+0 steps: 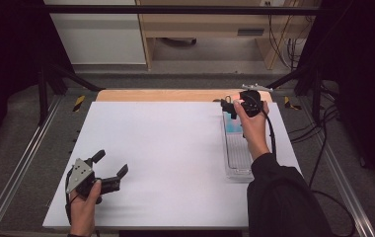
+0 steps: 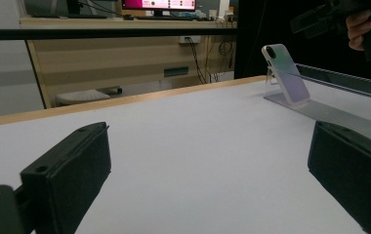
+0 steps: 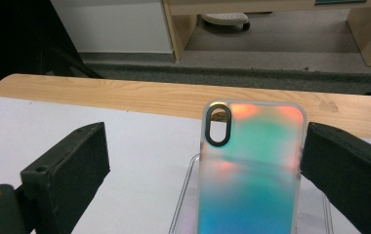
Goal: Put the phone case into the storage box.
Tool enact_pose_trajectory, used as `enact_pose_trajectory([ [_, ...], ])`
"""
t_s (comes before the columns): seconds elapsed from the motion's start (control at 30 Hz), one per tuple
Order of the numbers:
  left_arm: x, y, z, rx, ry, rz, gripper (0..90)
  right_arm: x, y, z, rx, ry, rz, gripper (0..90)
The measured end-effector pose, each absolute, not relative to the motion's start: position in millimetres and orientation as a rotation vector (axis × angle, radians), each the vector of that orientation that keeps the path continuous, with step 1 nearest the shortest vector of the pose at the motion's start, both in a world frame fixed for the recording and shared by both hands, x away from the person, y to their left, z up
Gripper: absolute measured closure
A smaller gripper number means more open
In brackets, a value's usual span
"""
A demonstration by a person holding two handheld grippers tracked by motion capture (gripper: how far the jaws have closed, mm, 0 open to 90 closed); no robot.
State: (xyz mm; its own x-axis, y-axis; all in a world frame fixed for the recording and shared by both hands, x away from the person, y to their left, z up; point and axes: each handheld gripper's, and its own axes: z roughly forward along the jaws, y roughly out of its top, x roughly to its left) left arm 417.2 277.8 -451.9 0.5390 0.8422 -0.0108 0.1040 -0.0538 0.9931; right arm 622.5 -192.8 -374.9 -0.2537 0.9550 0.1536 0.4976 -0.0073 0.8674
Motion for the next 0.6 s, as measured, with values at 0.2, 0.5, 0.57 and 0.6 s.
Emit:
enact_pose_trajectory([
  [0.2,417.5,279.7,-451.9,1.518,0.850,0.734,1.8,618.8,-191.3,-371.2,1.495,1.797,1.190,4.1],
  [0.5,417.5,282.8,-451.8,1.511,0.860,0.738,1.7,612.4,-183.0,-368.3,1.468,1.848,1.181,4.1],
  [0.57,417.7,283.6,-451.9,1.510,0.864,0.738,1.7,610.8,-181.4,-367.6,1.462,1.859,1.179,4.1],
  [0.6,417.9,284.0,-451.9,1.511,0.866,0.736,1.7,609.9,-180.8,-367.2,1.461,1.862,1.175,4.1],
])
